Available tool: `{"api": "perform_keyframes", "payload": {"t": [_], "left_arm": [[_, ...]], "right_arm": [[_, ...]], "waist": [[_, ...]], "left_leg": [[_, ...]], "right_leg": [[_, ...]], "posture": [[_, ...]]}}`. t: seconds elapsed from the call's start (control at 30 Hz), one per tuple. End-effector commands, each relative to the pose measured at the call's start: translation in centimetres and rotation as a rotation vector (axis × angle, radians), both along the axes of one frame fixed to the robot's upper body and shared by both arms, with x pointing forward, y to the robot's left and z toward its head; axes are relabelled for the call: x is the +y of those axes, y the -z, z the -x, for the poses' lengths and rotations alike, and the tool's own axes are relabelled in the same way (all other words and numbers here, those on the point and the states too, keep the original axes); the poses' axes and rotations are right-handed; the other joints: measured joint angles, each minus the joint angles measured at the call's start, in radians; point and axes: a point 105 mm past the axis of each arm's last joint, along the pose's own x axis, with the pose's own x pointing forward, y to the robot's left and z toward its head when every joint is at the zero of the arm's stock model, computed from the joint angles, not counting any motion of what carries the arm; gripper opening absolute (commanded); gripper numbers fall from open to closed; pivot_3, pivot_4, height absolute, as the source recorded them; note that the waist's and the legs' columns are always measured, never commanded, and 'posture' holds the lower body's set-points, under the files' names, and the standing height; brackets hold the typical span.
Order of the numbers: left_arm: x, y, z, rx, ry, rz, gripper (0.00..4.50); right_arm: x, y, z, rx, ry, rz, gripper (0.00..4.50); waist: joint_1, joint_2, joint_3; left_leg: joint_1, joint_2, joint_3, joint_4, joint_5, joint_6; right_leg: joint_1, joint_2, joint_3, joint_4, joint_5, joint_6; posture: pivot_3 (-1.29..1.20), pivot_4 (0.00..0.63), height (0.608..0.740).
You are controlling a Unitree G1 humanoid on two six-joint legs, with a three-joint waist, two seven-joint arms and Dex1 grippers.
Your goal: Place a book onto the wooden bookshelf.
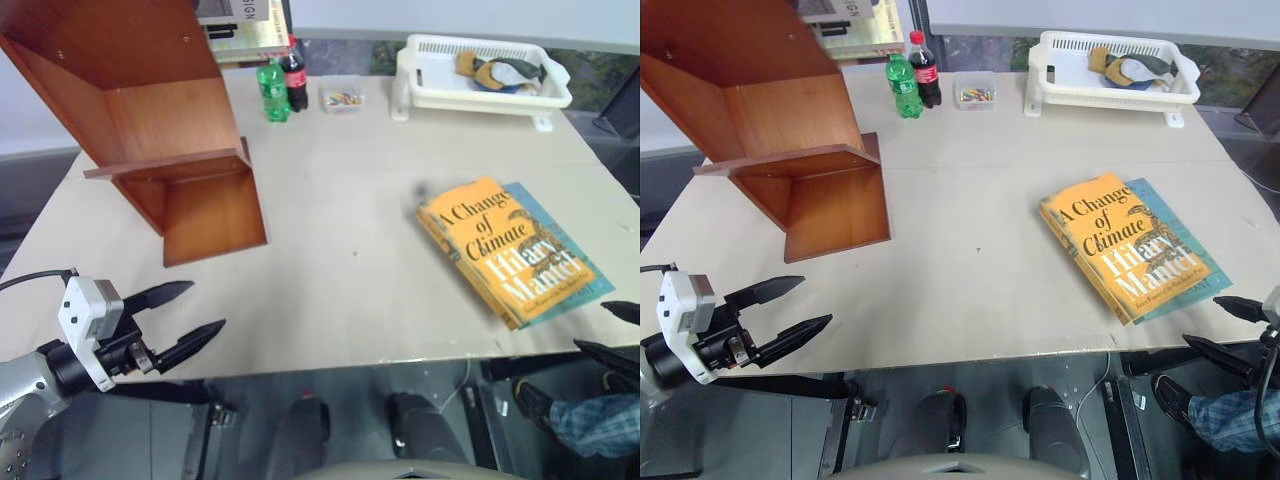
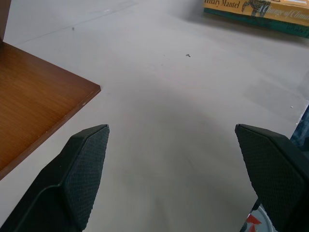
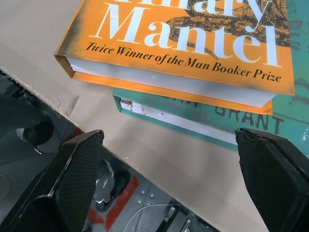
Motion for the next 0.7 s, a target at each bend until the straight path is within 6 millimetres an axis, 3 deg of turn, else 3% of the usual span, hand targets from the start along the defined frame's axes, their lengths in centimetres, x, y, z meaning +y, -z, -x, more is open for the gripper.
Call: {"api": "perform_keyframes", "payload": {"t": [0.03,0.27,0.47,0.57,0.7], "left_arm": [[0.1,-0.8,-0.1,-0.030,0.004,-0.018,4.47],[-0.9,-1.0,-0.8,-0.046,0.080,0.009,4.47],[-2.1,-1.7,-1.0,-0.071,0.135,0.032,4.47],[-4.0,-1.9,-0.9,-0.064,0.198,0.056,4.47],[-7.0,-2.1,-0.6,-0.060,0.294,0.100,4.47]], "right_arm": [[-0.6,-0.6,0.1,-0.012,-0.003,0.024,4.50],[-1.6,-0.4,0.3,-0.022,0.020,0.048,4.50],[-2.7,-2.0,-1.6,-0.117,0.113,0.081,4.50],[-3.2,-3.4,-2.8,-0.161,0.159,0.063,4.50],[-5.4,-4.5,-5.3,-0.185,0.296,0.103,4.50]], "waist": [[0.000,0.000,0.000],[0.003,0.000,0.000],[-0.002,0.001,0.000],[-0.003,0.001,0.000],[-0.003,0.001,0.000]], "left_leg": [[0.000,0.000,0.000,0.000,0.000,0.000],[0.000,0.000,0.002,0.000,0.000,0.000],[0.000,0.000,0.003,0.000,0.000,0.000],[0.001,0.000,0.004,0.000,0.000,0.000],[0.001,-0.001,0.005,0.001,0.000,0.000]], "right_leg": [[0.000,0.000,0.000,0.000,0.000,0.000],[0.000,0.000,0.000,0.000,0.000,0.000],[0.001,0.000,0.000,0.000,0.000,0.000],[0.001,0.001,0.000,0.000,0.000,0.000],[0.001,0.000,0.001,0.000,0.000,0.000]], "posture": [[0.00,0.150,0.740],[0.00,0.150,0.740],[0.00,0.150,0.740],[0.00,0.150,0.740],[0.00,0.150,0.740]]}}
